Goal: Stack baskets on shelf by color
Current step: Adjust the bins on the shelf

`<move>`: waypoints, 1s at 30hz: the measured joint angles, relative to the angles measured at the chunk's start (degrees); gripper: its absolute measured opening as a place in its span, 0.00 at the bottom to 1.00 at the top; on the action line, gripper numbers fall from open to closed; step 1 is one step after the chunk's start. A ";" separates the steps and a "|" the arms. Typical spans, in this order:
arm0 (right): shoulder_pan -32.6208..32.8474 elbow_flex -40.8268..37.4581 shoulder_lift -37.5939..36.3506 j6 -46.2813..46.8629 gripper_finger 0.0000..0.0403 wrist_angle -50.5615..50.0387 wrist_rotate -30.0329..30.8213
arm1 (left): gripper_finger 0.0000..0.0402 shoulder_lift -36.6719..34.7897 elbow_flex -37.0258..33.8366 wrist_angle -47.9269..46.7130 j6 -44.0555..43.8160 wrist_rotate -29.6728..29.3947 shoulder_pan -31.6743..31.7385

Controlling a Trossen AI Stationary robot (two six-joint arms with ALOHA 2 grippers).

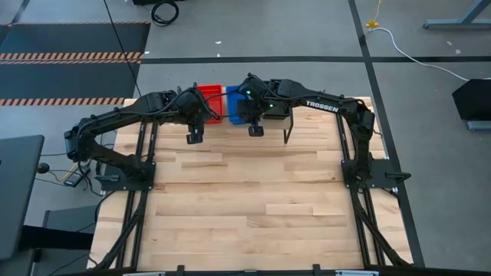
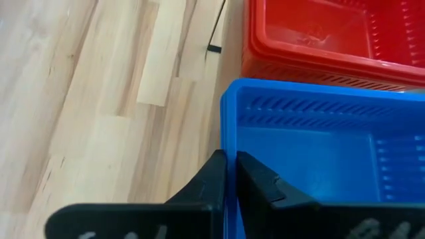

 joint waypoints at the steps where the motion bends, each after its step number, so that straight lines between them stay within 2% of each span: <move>1: 0.00 0.00 0.00 0.52 0.07 0.28 0.00 | 0.16 0.00 0.00 0.01 -0.02 0.00 0.01; 17: -0.39 0.00 0.00 7.66 0.08 2.36 0.20 | 0.15 0.00 0.00 0.02 -0.44 0.00 0.02; 25: -0.39 0.00 0.00 7.69 0.15 1.97 0.15 | 0.15 0.00 -0.02 0.02 -0.89 0.02 0.02; 30: -0.39 0.00 0.00 7.69 0.23 1.99 0.13 | 0.14 0.00 -0.02 0.00 -1.01 0.04 0.02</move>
